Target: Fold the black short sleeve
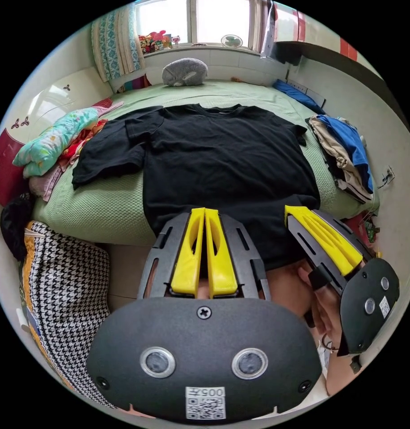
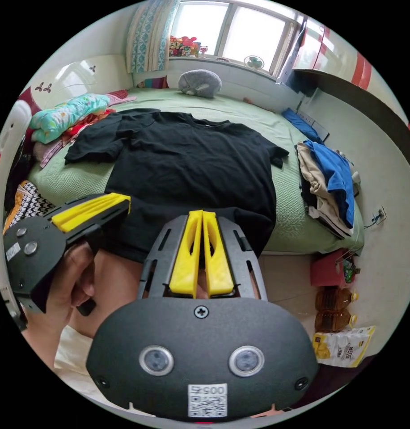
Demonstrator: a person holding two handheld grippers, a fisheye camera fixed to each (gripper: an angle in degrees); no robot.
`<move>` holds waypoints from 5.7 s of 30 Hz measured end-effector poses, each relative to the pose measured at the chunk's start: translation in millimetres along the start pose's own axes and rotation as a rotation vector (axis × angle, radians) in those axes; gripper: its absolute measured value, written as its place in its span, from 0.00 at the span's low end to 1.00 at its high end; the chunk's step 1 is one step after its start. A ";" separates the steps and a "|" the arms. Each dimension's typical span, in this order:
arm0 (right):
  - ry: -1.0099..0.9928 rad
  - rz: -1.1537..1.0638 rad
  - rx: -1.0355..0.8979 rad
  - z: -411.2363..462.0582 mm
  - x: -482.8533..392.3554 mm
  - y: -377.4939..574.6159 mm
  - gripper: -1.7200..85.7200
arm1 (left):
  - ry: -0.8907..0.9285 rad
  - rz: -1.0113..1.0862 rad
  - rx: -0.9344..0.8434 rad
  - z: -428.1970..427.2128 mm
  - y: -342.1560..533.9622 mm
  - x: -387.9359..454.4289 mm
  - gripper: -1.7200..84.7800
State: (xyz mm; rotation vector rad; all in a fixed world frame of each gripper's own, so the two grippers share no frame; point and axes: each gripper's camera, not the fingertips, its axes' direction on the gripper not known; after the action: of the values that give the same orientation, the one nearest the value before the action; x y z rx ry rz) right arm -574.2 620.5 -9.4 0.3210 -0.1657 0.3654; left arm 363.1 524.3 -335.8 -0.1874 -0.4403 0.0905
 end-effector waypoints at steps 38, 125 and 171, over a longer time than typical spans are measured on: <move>0.014 0.001 0.020 -0.8 10.9 3.0 0.00 | 0.047 -0.028 0.007 6.5 -3.2 -8.3 0.01; -0.003 0.005 0.021 15.4 0.2 -25.9 0.00 | 0.026 -0.021 0.004 8.8 -21.3 -37.2 0.01; -0.307 -0.364 0.321 56.5 -134.8 -299.0 0.11 | 0.174 -0.191 0.205 30.5 -153.1 -370.8 0.11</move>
State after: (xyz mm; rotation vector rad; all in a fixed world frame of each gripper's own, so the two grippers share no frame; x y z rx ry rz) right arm -591.8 293.5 -68.6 0.7133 -0.3452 -0.0231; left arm 23.0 332.2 -431.9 0.0490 -0.2716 -0.0674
